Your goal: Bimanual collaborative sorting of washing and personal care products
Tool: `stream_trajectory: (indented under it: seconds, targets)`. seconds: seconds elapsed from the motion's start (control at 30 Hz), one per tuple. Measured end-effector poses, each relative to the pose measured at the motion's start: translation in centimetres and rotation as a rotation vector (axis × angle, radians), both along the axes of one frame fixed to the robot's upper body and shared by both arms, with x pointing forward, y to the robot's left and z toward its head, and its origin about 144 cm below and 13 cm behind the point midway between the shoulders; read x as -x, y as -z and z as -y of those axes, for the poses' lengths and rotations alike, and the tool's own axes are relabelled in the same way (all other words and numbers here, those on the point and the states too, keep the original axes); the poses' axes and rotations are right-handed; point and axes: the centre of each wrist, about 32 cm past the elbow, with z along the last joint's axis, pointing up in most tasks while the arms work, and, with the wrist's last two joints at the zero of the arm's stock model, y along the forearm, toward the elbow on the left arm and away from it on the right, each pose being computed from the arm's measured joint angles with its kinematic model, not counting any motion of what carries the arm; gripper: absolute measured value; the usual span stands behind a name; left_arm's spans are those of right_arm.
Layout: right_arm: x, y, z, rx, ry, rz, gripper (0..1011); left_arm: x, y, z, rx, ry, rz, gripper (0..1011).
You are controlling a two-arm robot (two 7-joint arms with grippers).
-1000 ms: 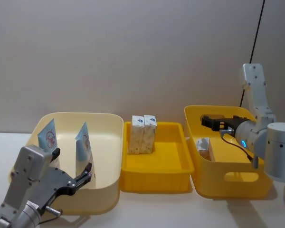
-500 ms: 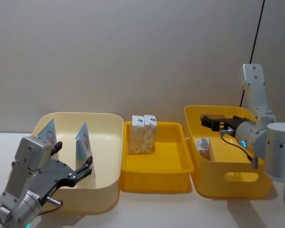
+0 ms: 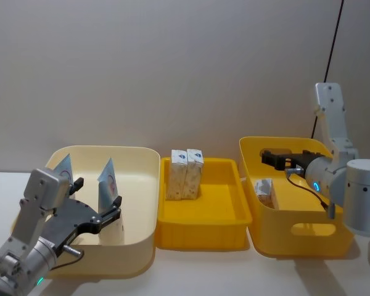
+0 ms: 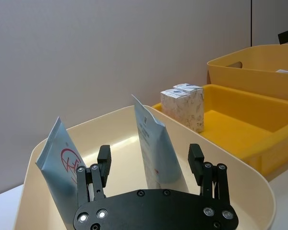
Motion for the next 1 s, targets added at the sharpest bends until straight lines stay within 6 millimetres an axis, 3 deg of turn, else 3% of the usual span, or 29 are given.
stream_trajectory:
  seconds: [1.0]
  targets:
    - [0.0,0.0,0.0,0.0,0.0,0.0,1001,-1.1,0.03,-0.06,0.007,0.006,-0.001,1002]
